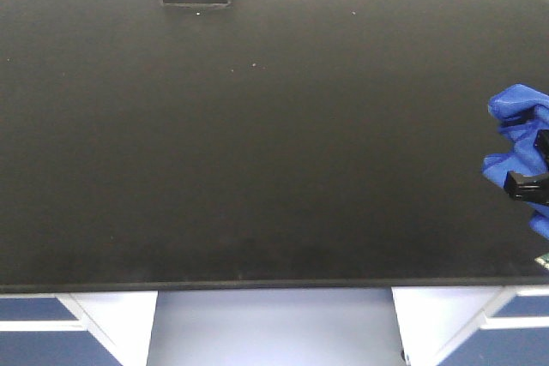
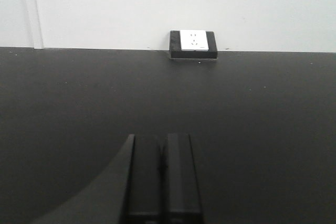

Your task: Wipe right workspace with blue cloth

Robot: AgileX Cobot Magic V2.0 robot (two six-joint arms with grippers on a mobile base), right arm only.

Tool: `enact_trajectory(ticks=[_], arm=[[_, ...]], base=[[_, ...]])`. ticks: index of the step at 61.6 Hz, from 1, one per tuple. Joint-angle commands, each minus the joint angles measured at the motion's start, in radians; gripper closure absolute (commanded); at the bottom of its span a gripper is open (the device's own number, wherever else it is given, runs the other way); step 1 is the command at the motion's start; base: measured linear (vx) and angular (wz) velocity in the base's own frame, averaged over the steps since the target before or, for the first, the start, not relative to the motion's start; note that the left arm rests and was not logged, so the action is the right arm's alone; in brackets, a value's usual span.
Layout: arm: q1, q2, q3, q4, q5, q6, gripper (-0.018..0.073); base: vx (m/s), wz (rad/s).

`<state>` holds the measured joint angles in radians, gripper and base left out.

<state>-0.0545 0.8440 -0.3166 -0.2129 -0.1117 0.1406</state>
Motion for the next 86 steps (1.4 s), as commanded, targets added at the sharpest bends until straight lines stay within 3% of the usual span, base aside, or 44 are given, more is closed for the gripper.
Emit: enact_trajectory(ticks=[1, 69, 81, 86], arm=[[-0.001, -0.008, -0.031, -0.001, -0.080, -0.006, 0.0564], [-0.001, -0.002, -0.031, -0.001, -0.123, -0.006, 0.0564], [-0.002, 0.116, -0.031, -0.001, -0.003, -0.008, 0.0564], [-0.002, 0.223, -0.031, -0.001, -0.022, -0.008, 0.0564]], base=[[0.16, 0.10], [0.06, 0.02], [0.00, 0.00], [0.00, 0.00]])
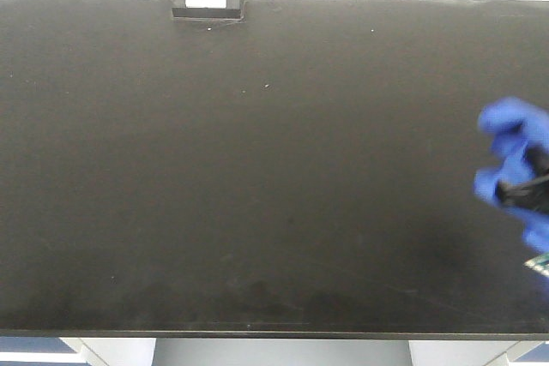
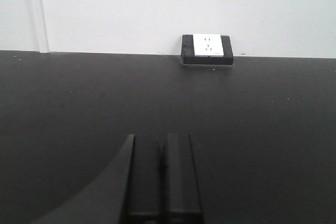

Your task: Wipe right workspace with blue cloth

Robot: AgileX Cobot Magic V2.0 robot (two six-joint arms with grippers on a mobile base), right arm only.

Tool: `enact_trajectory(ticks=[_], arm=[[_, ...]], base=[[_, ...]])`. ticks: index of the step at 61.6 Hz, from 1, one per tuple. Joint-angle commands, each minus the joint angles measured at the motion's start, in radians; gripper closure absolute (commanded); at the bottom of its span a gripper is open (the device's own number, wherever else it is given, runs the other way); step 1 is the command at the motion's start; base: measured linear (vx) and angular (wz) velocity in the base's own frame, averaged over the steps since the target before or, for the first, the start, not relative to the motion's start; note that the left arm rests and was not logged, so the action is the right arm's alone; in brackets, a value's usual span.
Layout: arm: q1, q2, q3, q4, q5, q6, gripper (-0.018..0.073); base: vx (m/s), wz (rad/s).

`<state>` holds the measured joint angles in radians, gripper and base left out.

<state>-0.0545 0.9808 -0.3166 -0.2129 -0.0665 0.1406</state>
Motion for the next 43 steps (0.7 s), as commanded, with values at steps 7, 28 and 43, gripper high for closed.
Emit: enact_trajectory(ticks=[7, 28, 43], arm=[[-0.001, 0.213, -0.031, 0.006, -0.171, -0.001, 0.0564], [0.217, 0.557, -0.032, -0.005, -0.459, 0.038, 0.0563], [0.645, 0.791, -0.095, 0.091, -0.630, 0.175, 0.0558]], base=[[0.00, 0.00], [0.00, 0.00], [0.00, 0.00]])
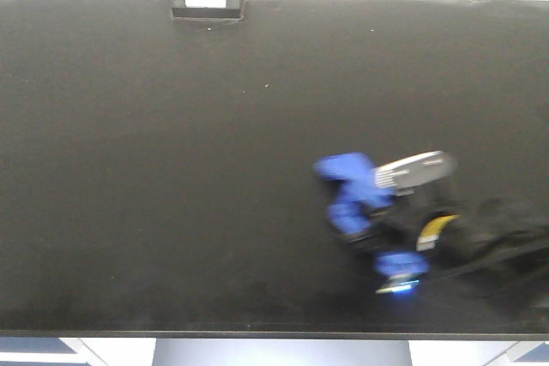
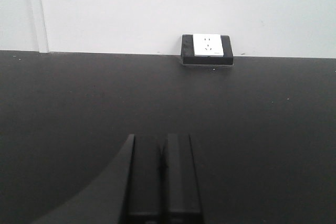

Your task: Wipe right workspace with blue cloth

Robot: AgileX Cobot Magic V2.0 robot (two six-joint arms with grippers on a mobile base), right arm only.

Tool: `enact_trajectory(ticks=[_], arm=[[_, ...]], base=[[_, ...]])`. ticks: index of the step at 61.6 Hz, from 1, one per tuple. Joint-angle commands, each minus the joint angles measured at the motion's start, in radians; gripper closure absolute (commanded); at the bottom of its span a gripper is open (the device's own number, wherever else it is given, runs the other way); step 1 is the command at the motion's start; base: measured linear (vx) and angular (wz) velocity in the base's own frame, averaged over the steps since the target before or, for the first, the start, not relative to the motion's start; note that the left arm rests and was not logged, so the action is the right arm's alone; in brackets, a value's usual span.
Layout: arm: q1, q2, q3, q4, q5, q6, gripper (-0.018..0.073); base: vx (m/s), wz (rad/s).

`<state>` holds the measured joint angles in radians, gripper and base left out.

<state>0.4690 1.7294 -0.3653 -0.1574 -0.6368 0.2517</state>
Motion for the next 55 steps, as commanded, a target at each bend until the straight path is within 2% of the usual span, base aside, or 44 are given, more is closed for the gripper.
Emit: enact_trajectory(ticks=[1, 9, 16, 21, 30, 39, 47, 51, 55], arm=[[0.154, 0.051, -0.055, 0.035, -0.054, 0.064, 0.0558], [0.262, 0.096, -0.111, 0.113, -0.055, 0.059, 0.0557], [0.248, 0.096, -0.108, 0.241, -0.074, 0.026, 0.0557], [0.206, 0.095, -0.107, 0.339, -0.058, -0.096, 0.0557], [0.093, 0.084, -0.107, 0.536, -0.024, -0.310, 0.0557], [-0.074, 0.030, -0.107, 0.744, -0.017, -0.599, 0.0557], [-0.257, -0.032, -0.107, 0.919, -0.020, -0.845, 0.0557], [-0.331, -0.050, -0.107, 0.948, -0.004, -0.902, 0.0557], [-0.377, -0.063, -0.107, 0.936, 0.032, -0.911, 0.0557]], base=[[0.00, 0.00], [0.00, 0.00], [0.00, 0.00], [0.00, 0.00], [0.00, 0.00], [0.00, 0.00], [0.00, 0.00], [0.00, 0.00], [0.00, 0.00]])
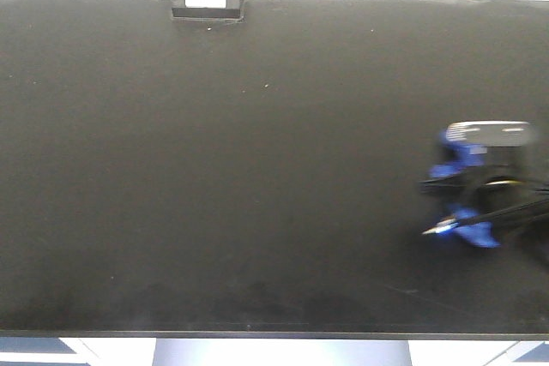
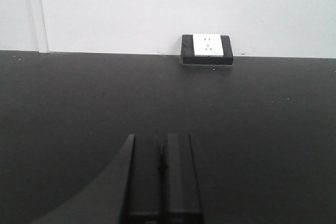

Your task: Wipe right workspace with blue cloth

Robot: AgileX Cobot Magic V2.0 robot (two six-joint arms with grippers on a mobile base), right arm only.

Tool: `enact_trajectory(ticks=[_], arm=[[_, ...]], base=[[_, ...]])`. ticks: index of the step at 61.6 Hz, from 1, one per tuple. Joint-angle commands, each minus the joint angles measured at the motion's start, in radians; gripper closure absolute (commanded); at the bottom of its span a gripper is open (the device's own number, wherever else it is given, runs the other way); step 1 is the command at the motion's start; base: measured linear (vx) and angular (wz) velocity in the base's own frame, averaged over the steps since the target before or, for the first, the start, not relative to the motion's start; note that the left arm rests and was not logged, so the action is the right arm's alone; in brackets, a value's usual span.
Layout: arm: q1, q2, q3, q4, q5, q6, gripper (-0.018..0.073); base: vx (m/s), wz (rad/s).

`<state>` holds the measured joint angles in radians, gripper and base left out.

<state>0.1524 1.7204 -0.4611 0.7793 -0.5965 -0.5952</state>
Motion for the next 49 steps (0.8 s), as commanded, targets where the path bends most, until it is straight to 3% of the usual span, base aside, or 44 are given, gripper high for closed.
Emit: enact_trajectory(ticks=[1, 6, 16, 21, 28, 35, 40, 49], arm=[[-0.068, -0.056, -0.012, -0.008, 0.000, -0.062, 0.0557], [-0.080, -0.053, -0.012, -0.068, 0.045, -0.014, 0.0557], [-0.020, -0.036, -0.017, -0.305, 0.109, 0.251, 0.0557], [0.057, -0.033, -0.017, -0.451, 0.103, 0.404, 0.0557], [0.195, -0.033, -0.017, -0.734, 0.052, 0.565, 0.0557], [0.330, -0.032, -0.017, -0.924, -0.019, 0.668, 0.0557], [0.406, -0.032, -0.017, -0.963, -0.047, 0.692, 0.0557], [0.458, -0.032, -0.016, -0.911, -0.024, 0.672, 0.0557]], base=[[0.00, 0.00], [0.00, 0.00], [0.00, 0.00], [0.00, 0.00], [0.00, 0.00], [0.00, 0.00], [0.00, 0.00], [0.00, 0.00]])
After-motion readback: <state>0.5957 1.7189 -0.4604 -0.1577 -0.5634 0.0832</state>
